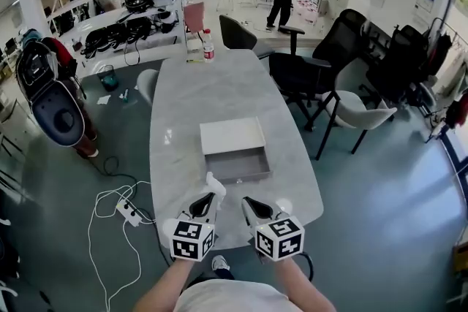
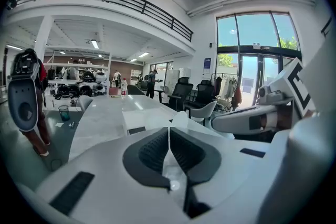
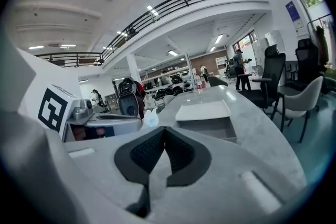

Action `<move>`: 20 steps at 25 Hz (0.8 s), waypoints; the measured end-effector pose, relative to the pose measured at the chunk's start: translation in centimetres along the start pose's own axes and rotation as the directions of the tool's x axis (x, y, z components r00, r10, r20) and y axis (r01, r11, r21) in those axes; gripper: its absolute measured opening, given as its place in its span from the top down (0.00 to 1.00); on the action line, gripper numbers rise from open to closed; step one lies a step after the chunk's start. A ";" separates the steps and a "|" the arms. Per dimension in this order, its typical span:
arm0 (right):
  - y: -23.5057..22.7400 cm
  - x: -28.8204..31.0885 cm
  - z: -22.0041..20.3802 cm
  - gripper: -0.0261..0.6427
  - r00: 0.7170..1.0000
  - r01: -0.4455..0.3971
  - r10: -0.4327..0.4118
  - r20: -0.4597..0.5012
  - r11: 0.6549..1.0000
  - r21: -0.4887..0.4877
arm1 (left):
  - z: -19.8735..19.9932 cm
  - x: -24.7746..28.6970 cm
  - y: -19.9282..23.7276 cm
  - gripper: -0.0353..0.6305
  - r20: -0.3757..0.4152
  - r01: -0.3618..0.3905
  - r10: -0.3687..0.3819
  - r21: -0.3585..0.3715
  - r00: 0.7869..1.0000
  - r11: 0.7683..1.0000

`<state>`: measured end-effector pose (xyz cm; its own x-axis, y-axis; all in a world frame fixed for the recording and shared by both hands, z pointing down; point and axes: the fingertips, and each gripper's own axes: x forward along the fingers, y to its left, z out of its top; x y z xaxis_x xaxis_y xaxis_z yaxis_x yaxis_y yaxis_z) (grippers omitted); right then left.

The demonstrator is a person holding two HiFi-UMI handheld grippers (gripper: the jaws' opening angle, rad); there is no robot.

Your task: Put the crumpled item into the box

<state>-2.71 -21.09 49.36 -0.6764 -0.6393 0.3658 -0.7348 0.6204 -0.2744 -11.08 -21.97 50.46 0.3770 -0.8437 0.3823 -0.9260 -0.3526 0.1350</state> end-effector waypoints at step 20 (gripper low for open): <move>-1.7 6.9 3.0 0.95 0.996 0.085 -0.085 0.003 0.996 0.011 | 1.0 6.6 5.4 0.92 -0.068 0.131 -0.125 0.080 0.990 0.988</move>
<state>-6.24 -27.93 49.67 -0.6118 -0.6909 0.3852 -0.7900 0.5590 -0.2520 -13.54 -29.87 52.75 0.4877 -0.7635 0.4234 -0.8642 -0.4909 0.1103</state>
